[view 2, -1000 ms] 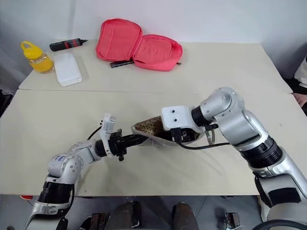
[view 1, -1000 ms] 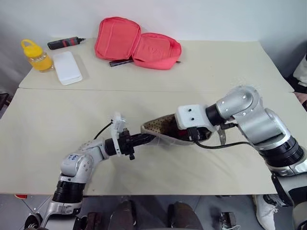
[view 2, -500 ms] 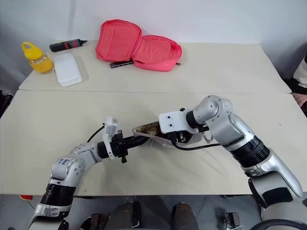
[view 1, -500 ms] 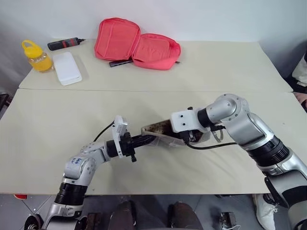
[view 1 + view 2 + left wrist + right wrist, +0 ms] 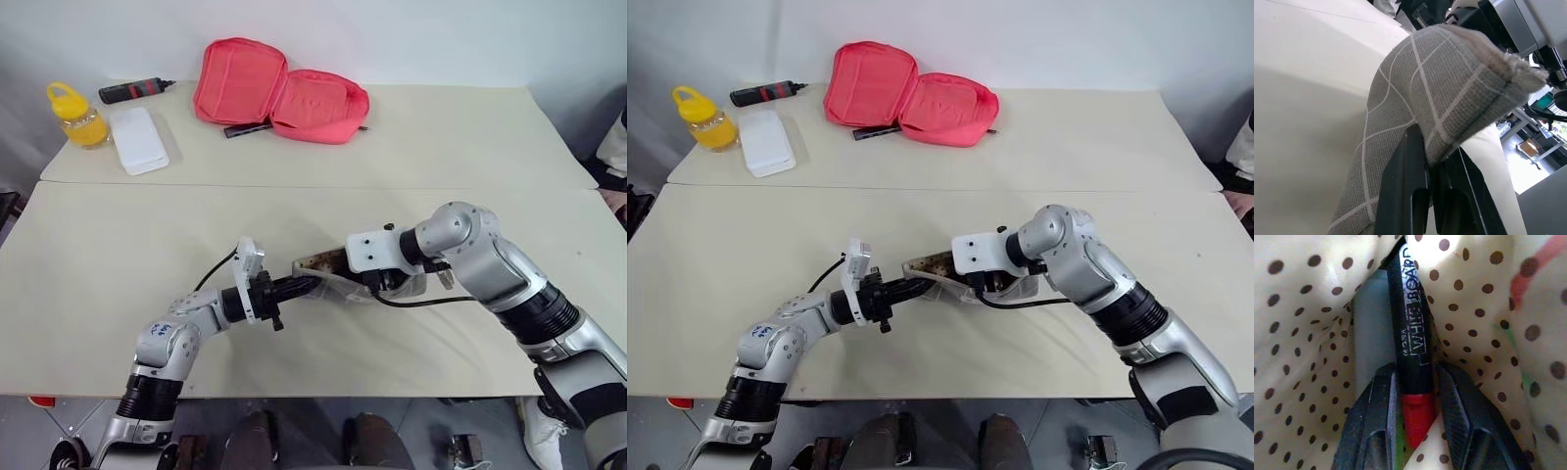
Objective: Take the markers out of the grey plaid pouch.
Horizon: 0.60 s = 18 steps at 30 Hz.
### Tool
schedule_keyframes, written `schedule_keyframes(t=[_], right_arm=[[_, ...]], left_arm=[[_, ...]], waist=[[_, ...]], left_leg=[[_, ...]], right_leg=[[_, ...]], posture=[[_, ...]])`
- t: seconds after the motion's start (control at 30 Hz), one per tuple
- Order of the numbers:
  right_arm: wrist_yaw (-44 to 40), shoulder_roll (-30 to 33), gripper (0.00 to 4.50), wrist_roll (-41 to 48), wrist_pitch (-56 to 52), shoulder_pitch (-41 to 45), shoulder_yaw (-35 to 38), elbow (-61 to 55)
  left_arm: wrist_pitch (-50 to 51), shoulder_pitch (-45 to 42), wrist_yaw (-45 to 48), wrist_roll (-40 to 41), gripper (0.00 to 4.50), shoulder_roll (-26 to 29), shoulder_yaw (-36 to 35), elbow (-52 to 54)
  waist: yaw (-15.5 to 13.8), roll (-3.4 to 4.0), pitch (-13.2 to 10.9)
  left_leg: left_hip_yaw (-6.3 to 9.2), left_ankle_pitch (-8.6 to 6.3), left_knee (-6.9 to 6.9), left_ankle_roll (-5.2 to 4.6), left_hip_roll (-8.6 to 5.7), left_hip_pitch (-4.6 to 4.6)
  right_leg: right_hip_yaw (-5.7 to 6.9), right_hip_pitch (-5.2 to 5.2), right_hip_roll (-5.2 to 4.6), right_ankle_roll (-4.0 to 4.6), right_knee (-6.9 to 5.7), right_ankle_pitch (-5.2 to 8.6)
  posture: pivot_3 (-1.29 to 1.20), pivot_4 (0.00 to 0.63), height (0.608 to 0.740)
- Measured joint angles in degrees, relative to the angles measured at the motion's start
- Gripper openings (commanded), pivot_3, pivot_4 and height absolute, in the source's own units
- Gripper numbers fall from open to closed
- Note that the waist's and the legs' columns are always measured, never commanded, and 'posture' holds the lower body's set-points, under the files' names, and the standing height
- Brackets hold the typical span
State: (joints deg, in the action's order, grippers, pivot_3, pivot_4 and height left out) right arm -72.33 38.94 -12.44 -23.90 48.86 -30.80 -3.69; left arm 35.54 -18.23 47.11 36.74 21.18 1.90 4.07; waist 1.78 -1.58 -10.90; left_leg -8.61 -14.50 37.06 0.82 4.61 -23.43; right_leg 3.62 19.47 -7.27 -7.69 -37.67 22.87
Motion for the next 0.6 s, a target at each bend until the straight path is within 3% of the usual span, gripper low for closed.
schedule_keyframes(t=[0.13,0.27,0.6], right_arm=[[0.45,-1.06,1.31,-0.15,0.03,-0.07,0.18,0.41],[0.11,-1.46,0.58,-0.23,-0.23,-0.62,0.46,0.24],[-2.0,-0.18,0.57,1.12,-0.26,-1.81,2.3,-1.09]], left_arm=[[0.01,0.41,-0.19,0.02,0.0,-0.01,-0.29,0.25],[0.02,0.87,-0.65,0.01,0.0,-0.02,-0.35,0.95],[-0.64,0.96,-0.69,-1.24,0.0,0.06,0.48,2.02]], waist=[[0.21,-0.02,0.02],[0.32,-0.04,0.03],[-0.1,-0.04,0.03]], left_leg=[[0.0,-0.01,-0.02,0.02,0.02,0.06],[0.0,-0.01,-0.04,0.02,0.04,0.1],[0.0,-0.04,-0.08,0.0,0.01,0.05]], right_leg=[[-0.01,-0.03,0.03,0.0,0.0,0.0],[-0.01,-0.08,0.03,0.01,0.0,0.0],[-0.01,-0.05,-0.01,0.01,0.07,0.0]], posture=[[0.0,0.15,0.74],[0.0,0.15,0.74],[0.0,0.15,0.74]])
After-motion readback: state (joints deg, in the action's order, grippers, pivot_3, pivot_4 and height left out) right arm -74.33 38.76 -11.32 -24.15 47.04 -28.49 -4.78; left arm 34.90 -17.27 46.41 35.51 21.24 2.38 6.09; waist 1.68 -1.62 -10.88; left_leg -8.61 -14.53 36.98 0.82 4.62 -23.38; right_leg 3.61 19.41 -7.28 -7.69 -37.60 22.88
